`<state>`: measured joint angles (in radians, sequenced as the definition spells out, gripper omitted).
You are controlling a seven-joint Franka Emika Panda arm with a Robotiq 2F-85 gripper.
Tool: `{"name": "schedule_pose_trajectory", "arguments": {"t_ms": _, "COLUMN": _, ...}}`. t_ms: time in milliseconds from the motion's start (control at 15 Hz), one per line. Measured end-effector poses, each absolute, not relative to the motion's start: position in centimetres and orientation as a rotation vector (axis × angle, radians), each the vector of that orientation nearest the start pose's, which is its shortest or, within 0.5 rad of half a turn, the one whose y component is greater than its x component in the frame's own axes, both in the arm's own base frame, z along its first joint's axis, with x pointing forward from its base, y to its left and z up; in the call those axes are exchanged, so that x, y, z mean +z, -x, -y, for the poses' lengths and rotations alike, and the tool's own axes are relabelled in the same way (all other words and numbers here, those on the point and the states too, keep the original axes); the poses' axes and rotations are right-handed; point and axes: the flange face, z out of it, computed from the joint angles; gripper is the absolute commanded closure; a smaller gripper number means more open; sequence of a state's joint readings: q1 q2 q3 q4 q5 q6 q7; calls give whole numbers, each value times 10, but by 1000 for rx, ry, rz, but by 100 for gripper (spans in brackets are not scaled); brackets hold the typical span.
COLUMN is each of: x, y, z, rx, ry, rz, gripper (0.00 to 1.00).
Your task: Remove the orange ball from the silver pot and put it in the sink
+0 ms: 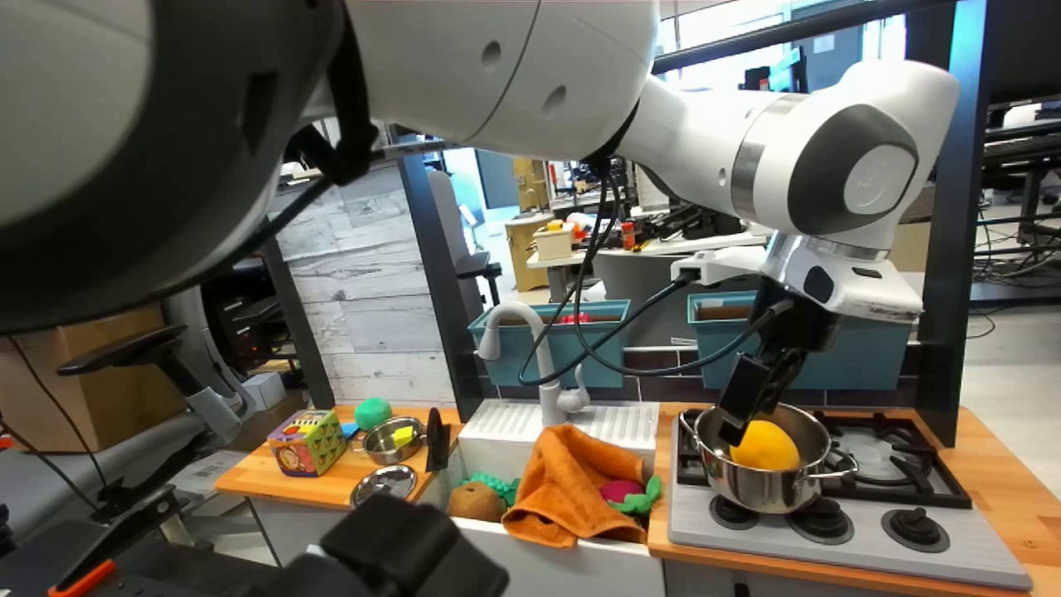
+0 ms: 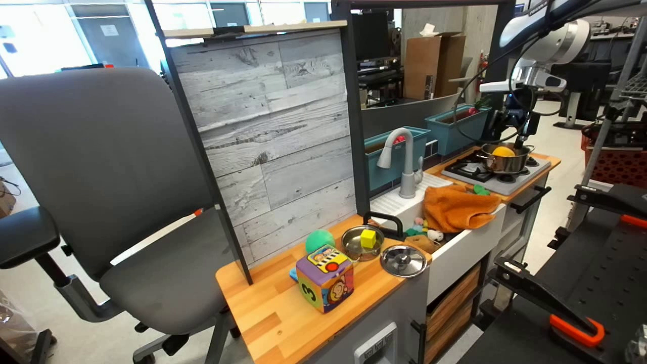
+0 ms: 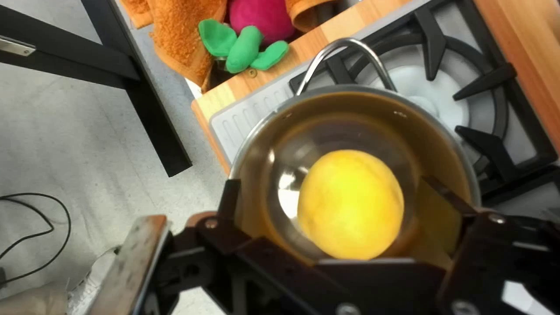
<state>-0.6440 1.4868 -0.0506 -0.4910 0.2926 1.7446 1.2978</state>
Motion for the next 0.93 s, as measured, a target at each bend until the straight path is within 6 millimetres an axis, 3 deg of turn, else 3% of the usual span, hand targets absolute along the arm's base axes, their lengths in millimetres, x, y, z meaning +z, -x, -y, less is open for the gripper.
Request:
{"name": "schedule_pose_trajectory", "arguments": {"t_ms": 467, "x": 57, "y": -626, "z": 446, "rx": 376, "ry": 1543, "rz": -2539, "gripper": 0}}
{"name": "schedule_pose_trajectory", "arguments": {"t_ms": 600, "x": 53, "y": -624, "z": 449, "rx": 365, "ry": 1534, "rz": -2546, "gripper": 28}}
{"name": "schedule_pose_trajectory", "arguments": {"t_ms": 933, "x": 51, "y": -619, "z": 456, "rx": 345, "ry": 1520, "rz": -2560, "gripper": 66}}
